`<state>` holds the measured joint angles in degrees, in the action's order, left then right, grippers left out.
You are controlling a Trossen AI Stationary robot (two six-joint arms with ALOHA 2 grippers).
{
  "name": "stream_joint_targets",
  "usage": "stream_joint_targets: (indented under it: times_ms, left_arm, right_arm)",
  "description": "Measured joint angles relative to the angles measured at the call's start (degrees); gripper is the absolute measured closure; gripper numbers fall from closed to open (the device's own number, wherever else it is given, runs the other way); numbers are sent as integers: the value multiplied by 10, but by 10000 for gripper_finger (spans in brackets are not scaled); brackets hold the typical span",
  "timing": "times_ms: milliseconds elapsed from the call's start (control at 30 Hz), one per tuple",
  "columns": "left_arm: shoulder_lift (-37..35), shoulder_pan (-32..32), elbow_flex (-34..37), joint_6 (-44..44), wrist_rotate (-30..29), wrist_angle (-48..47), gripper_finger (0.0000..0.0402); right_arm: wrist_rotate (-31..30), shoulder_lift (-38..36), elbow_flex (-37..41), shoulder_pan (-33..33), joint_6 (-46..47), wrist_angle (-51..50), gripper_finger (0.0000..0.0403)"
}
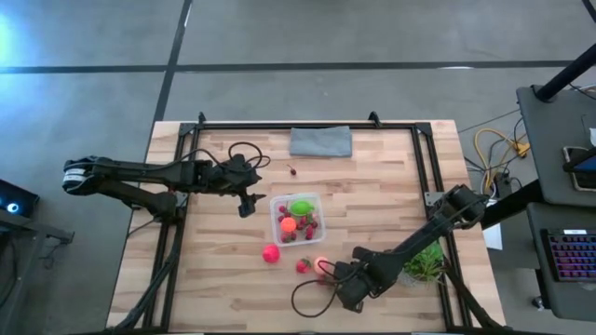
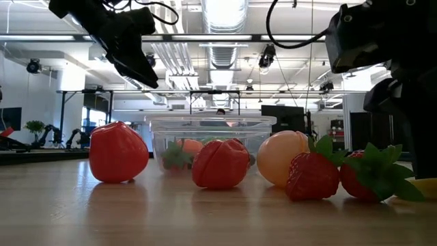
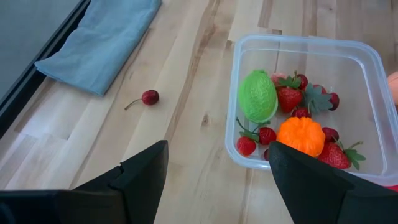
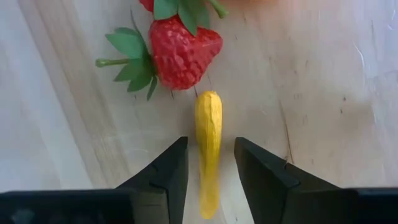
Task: Pick and placing Produce into tupperware
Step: Put the yellow corn into the transparent container
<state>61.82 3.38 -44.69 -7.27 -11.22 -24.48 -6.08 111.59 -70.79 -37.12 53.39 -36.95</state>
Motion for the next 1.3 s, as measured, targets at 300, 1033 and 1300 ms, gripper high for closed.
stream_joint_targets:
  times_ms: [300, 1033, 1300]
  left_arm:
    - [0, 0, 0, -1, 0, 0, 139]
    - [25, 0, 0, -15, 0, 0, 139]
    - [26, 0, -3, -15, 0, 4, 139]
  right_arm:
    - [-2, 4, 2, 0, 4, -2, 285]
    - [9, 10, 0, 6, 36, -10, 352]
    - [-5, 13, -23, 9, 46, -33, 356]
